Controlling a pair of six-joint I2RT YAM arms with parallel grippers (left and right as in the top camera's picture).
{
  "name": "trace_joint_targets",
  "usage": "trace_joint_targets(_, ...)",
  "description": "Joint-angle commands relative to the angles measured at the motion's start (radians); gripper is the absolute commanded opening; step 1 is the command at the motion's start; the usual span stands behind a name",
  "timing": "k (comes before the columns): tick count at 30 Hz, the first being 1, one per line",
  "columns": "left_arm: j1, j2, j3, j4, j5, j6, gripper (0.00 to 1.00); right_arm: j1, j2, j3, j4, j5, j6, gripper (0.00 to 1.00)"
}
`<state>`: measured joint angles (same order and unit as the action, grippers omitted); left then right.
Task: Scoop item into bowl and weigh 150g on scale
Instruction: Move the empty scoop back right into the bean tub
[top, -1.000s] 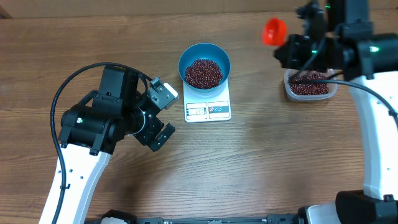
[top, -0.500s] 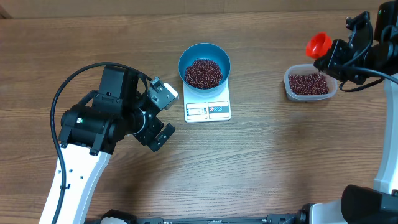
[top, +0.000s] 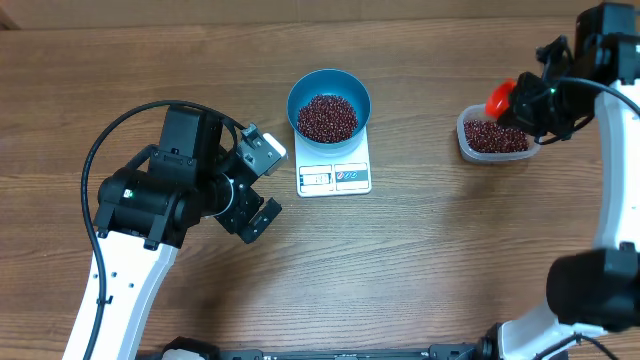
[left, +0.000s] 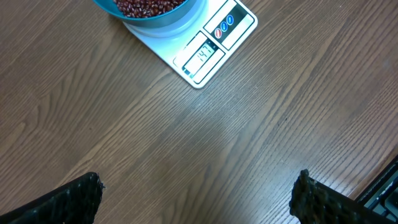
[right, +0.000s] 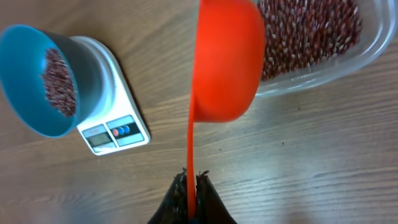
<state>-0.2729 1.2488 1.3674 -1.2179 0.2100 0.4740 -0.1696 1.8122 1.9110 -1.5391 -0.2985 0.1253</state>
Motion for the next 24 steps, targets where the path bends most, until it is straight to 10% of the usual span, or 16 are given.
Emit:
trace_joint_targets(1, 0.004, 0.006, 0.000, 0.003, 0.019, -0.010, 1.00, -0.002, 0.019, 0.019, -0.004, 0.010, -0.076, 0.04)
trace_joint_targets(24, 0.004, 0.006, 0.000, 0.003, 0.019, -0.010, 1.00, 0.004, 0.054, -0.204, 0.211, 0.327, -0.186, 0.04)
